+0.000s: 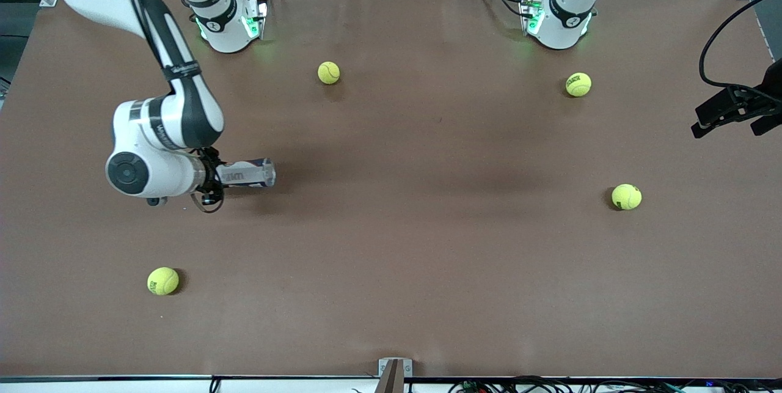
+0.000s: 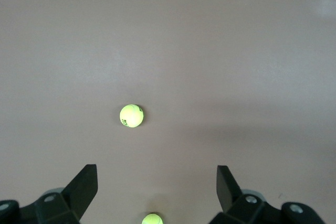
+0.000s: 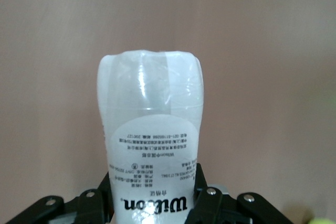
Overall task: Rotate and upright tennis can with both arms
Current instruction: 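Drag the lying can across the table with the right gripper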
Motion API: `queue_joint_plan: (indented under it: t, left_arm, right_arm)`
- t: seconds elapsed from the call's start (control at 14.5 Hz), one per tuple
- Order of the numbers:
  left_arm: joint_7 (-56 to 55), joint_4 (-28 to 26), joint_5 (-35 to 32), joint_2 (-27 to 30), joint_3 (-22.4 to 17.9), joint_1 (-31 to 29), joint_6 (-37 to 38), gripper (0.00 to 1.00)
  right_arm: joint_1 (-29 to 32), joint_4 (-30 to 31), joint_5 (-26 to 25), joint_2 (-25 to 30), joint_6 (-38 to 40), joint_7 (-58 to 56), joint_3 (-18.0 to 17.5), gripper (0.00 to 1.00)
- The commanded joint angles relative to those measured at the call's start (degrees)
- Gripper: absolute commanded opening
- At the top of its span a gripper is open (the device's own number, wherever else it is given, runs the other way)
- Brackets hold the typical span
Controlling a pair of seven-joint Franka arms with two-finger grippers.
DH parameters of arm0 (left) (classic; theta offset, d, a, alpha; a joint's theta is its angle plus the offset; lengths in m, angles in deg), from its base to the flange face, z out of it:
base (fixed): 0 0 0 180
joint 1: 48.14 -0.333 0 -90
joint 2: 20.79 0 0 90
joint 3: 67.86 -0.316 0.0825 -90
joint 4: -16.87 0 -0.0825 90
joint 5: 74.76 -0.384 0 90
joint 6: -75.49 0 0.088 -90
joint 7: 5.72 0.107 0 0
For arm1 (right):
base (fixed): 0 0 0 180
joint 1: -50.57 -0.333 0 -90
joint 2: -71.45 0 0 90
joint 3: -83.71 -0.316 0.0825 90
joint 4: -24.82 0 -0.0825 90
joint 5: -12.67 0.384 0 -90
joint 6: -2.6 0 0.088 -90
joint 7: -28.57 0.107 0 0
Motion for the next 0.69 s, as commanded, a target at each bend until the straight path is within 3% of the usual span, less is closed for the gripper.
queue_joint_plan:
  t: [0.0,0.21,0.62]
  left_arm:
    - [0.8,0.07,-0.9,0.55,0.09,-0.19,0.5,1.0]
    - [0.8,0.06,-0.9,0.55,0.09,-0.19,0.5,1.0]
    - [0.8,0.15,-0.9,0.55,0.09,-0.19,0.5,1.0]
  right_arm:
    - [-3.87,-3.99,5.06,0.14,0.96,4.5,0.49,0.58]
    - [-8.88,-7.86,6.49,-1.0,0.26,9.77,0.49,0.58]
    - [-17.93,-20.5,6.4,-11.36,-0.62,18.82,0.49,0.58]
